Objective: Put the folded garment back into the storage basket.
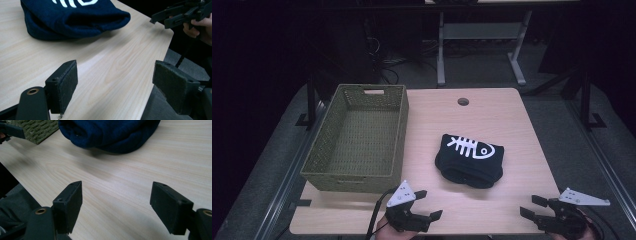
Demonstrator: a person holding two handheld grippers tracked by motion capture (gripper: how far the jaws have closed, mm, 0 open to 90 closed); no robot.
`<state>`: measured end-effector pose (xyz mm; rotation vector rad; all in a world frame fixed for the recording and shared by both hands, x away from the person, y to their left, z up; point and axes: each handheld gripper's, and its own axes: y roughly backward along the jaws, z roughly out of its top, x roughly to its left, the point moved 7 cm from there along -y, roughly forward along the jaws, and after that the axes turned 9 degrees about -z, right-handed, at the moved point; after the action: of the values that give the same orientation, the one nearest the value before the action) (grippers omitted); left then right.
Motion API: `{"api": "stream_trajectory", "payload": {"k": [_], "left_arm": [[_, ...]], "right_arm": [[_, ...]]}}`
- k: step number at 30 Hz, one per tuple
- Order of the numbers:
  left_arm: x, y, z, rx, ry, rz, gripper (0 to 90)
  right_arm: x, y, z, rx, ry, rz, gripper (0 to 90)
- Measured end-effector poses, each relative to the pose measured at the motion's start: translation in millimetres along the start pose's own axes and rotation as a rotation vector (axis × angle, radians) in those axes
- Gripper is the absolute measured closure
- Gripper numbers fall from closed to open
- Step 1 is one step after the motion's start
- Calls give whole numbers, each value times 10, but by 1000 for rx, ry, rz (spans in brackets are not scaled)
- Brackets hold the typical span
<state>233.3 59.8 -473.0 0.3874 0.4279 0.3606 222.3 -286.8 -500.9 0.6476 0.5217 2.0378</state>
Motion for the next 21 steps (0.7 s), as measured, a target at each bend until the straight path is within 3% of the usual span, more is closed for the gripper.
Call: {"api": "stream_trajectory", "payload": {"k": [7, 13, 15, 21], "left_arm": [[60, -59, 113, -10, 18, 2, 204], [90, -163, 189, 0, 7, -4, 204], [122, -218, 262, -9, 22, -12, 203], [194, -290, 409, -9, 15, 0, 203]], "right_arm": [[1, -23, 59, -17, 6, 6, 246], [59, -62, 125, 1, 35, 1, 246], [70, -86, 192, 3, 43, 0, 246], [54, -120, 329, -3, 55, 7, 245]]}}
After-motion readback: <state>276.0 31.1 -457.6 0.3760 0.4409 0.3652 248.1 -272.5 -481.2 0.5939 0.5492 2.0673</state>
